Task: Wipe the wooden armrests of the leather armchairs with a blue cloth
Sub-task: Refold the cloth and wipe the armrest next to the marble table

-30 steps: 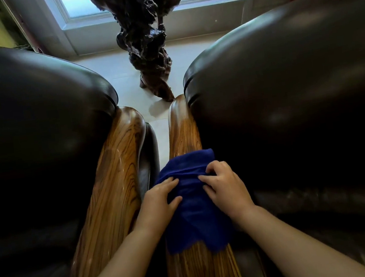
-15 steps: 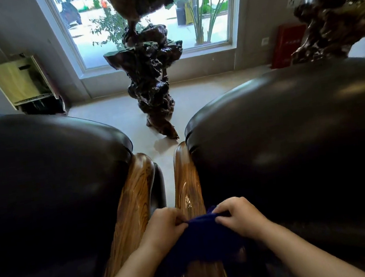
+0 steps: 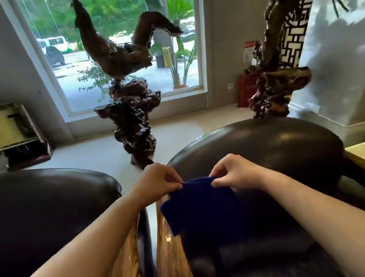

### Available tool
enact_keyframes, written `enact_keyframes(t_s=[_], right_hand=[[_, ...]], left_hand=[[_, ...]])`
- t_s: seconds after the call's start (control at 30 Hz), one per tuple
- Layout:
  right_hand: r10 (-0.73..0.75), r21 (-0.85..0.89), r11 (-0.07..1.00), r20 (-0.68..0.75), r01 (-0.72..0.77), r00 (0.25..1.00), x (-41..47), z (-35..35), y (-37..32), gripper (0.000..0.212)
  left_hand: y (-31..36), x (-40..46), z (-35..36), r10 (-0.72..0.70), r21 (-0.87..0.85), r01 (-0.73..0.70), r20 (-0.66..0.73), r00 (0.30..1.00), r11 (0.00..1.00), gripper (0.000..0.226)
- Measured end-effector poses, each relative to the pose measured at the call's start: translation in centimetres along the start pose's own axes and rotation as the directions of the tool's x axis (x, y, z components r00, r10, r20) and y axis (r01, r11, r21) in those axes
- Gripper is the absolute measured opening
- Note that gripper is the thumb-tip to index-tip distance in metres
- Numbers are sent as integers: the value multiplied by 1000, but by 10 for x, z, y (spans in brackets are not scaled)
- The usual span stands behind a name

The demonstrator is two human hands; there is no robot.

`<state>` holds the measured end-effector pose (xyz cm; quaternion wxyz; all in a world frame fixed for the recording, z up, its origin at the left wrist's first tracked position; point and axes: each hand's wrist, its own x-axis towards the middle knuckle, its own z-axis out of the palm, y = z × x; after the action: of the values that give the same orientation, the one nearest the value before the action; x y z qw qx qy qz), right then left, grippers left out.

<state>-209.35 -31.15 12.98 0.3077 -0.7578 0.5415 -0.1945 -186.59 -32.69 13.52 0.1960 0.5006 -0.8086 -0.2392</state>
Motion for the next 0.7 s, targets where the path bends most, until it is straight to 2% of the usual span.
enact_keyframes(t_s=[0.33,0.53,0.7], right_hand=[[61,-72,995,-101,-68,993,-136,-132,-19,14],[90,-101,988,-242,-118,966,-242,-203,19,13],[88,-165,977,-274,-137,958,-335,-272,69,12]], left_hand=[[166,14,-11,230,-13,-230,88,969,973,12],[290,21,36,369,-10,-371,132,920,928,25],[397,26,98,439,-28,-439,131,889,898,8]])
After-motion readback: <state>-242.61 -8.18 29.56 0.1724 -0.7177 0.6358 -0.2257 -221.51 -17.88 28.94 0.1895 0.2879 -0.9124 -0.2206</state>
